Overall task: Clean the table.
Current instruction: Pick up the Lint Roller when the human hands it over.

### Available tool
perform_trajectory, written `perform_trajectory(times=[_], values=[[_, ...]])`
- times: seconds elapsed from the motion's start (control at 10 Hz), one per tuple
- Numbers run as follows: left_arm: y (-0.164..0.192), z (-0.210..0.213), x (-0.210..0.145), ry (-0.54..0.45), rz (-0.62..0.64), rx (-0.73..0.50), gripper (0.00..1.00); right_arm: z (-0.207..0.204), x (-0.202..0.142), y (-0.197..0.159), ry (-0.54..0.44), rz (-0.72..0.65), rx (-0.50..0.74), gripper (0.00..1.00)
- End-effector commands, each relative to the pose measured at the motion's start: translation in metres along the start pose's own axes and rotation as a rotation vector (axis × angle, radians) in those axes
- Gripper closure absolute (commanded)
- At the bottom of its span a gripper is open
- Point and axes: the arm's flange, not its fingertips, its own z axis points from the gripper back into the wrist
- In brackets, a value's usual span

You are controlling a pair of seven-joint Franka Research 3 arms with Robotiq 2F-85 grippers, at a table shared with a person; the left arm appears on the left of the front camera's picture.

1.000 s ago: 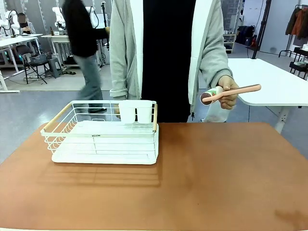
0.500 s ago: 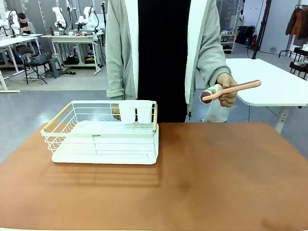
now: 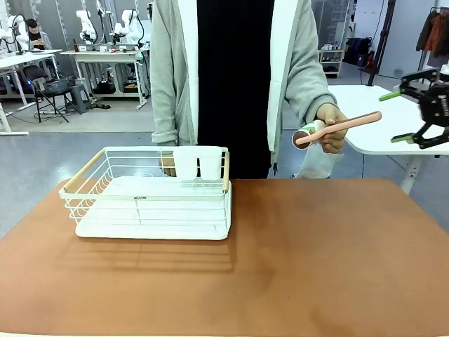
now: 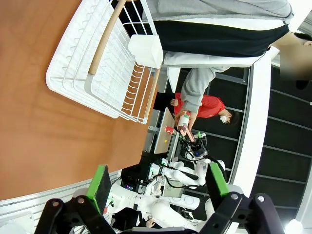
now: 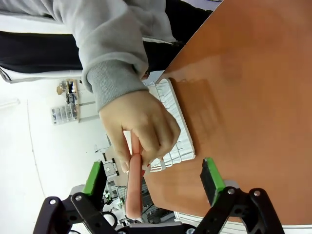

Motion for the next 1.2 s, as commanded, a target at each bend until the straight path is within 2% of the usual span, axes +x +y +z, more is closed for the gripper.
perform_trajectory(times=[0.0,0.4,0.8,1.1], values=[[-0.002,0.003,-0.001,-0.001,-0.010,-0.019,0.00,-0.012,-0.010,0.005,-0.012,0.001,0.003,0.00],[-0.002,0.003,-0.001,-0.001,-0.010,-0.019,0.00,-0.033,-0.024,0.005,-0.012,0.002,0.010,0.00],[-0.002,0.003,-0.001,-0.001,-0.010,-0.019,0.00,-0.032,-0.040,0.005,0.024,0.013,0.031,0.00],[-0.002,0.003,-0.001,-0.001,-0.010,-0.019,0.00,-0.031,-0.036,0.005,0.030,0.021,0.034,0.00]])
